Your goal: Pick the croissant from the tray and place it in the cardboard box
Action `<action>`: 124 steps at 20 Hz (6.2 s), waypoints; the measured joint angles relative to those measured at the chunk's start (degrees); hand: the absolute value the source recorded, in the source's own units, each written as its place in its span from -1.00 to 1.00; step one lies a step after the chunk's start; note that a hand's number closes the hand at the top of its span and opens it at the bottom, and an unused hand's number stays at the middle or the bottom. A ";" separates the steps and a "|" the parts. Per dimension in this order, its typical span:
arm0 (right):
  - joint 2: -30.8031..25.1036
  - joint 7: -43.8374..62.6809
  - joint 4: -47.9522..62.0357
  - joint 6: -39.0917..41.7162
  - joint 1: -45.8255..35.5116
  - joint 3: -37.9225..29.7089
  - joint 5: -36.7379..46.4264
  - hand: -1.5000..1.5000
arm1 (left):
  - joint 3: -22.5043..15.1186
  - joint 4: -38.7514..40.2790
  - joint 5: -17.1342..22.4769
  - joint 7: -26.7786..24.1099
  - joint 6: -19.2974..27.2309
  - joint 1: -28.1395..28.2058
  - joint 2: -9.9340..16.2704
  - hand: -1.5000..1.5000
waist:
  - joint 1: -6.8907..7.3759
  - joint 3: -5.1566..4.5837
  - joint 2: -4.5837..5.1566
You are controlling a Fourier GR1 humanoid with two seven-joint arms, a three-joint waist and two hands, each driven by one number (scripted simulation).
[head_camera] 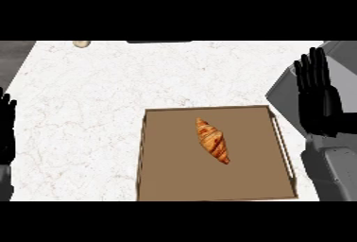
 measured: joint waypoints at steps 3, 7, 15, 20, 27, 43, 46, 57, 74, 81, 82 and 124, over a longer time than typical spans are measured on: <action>-2.94 1.22 -3.65 1.76 -2.51 3.54 3.73 -1.00 | -3.03 -1.82 -1.83 -0.28 -2.90 -1.81 1.00 0.00 | 0.35 -0.20 0.17; -11.55 2.98 -8.41 8.54 -10.56 10.34 11.88 -1.00 | -9.37 -4.57 -5.00 -1.93 -9.16 -4.49 2.69 0.00 | -0.12 -0.90 -0.40; -24.62 3.76 -12.81 20.25 -19.41 21.80 28.30 -1.00 | -17.51 -6.74 -7.89 -2.44 -17.35 -8.44 2.32 0.00 | 0.86 -0.55 0.40; -27.66 2.45 -15.73 25.10 -22.35 27.26 37.10 -1.00 | -18.07 -6.36 -8.81 -3.36 -19.31 -9.02 1.91 0.00 | 1.56 -0.42 0.53; -28.19 13.90 -21.06 37.15 -28.41 37.75 47.66 -1.00 | -18.13 -4.85 -9.48 -3.62 -20.88 -10.10 0.98 0.00 | 1.77 -0.47 0.39; -6.56 48.08 -26.21 61.56 -27.08 54.08 60.11 -1.00 | -15.69 -4.93 -11.60 -2.54 -22.92 -10.04 -1.18 0.00 | 1.63 -0.34 0.44; -3.74 50.20 -25.17 62.41 -24.42 54.97 62.43 -1.00 | -15.21 -4.59 -12.72 -2.63 -23.40 -10.01 -2.19 0.00 | 1.62 -0.32 0.51; 0.57 49.53 -20.12 62.19 -20.20 56.90 74.51 -1.00 | -12.53 -4.95 -16.01 -2.12 -25.77 -9.23 -5.32 0.00 | 1.80 -0.29 0.62; 1.20 37.14 -9.13 57.05 -16.86 53.47 89.11 -1.00 | -8.12 -6.61 -20.20 -1.28 -30.22 -7.44 -9.18 0.00 | 1.85 -0.29 0.64; 1.57 31.44 -4.82 54.54 -14.91 51.30 93.64 -1.00 | -6.67 -7.70 -22.15 0.42 -31.34 -7.84 -11.02 0.00 | 1.81 -0.29 0.64; 0.84 30.59 -4.14 53.68 -14.96 50.73 94.34 -1.00 | -5.95 -7.29 -22.02 0.29 -31.84 -8.36 -10.81 0.00 | 1.79 -0.29 0.66; 5.24 14.51 6.96 23.07 -15.80 8.95 87.17 1.00 | -0.78 -7.03 -26.45 -0.23 -36.67 -7.99 -14.78 0.00 | 1.56 -0.26 0.69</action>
